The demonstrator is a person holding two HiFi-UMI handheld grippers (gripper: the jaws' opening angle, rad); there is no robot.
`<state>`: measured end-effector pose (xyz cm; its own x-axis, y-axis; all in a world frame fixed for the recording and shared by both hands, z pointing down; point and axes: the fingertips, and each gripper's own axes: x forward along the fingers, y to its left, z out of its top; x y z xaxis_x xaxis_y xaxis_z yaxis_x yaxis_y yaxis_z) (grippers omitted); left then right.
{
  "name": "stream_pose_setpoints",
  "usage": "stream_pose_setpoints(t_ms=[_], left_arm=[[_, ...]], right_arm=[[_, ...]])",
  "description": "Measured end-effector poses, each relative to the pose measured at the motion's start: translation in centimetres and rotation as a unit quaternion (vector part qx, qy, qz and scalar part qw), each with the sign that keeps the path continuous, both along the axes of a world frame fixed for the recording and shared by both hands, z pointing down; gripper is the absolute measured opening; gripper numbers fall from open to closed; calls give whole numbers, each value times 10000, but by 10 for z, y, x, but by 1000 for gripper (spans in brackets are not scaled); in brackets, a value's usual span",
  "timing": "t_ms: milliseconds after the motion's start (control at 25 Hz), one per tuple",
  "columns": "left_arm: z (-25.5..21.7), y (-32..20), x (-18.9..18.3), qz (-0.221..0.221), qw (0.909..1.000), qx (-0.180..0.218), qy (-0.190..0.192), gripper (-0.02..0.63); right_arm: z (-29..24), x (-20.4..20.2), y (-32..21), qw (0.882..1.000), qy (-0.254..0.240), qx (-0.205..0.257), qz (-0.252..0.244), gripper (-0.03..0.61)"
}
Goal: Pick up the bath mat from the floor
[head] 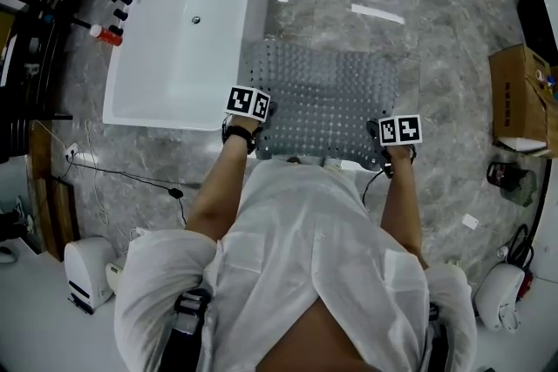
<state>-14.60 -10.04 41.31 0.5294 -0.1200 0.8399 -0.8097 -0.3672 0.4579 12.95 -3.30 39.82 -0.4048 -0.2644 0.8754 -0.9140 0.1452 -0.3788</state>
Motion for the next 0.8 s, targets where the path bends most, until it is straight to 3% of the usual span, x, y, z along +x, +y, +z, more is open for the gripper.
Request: stream_pose_setpoints(t_ms=[800], left_arm=[[10, -1, 8, -19, 9999, -171, 2, 49]], right_arm=[[16, 6, -2, 9998, -38, -133, -111, 58]])
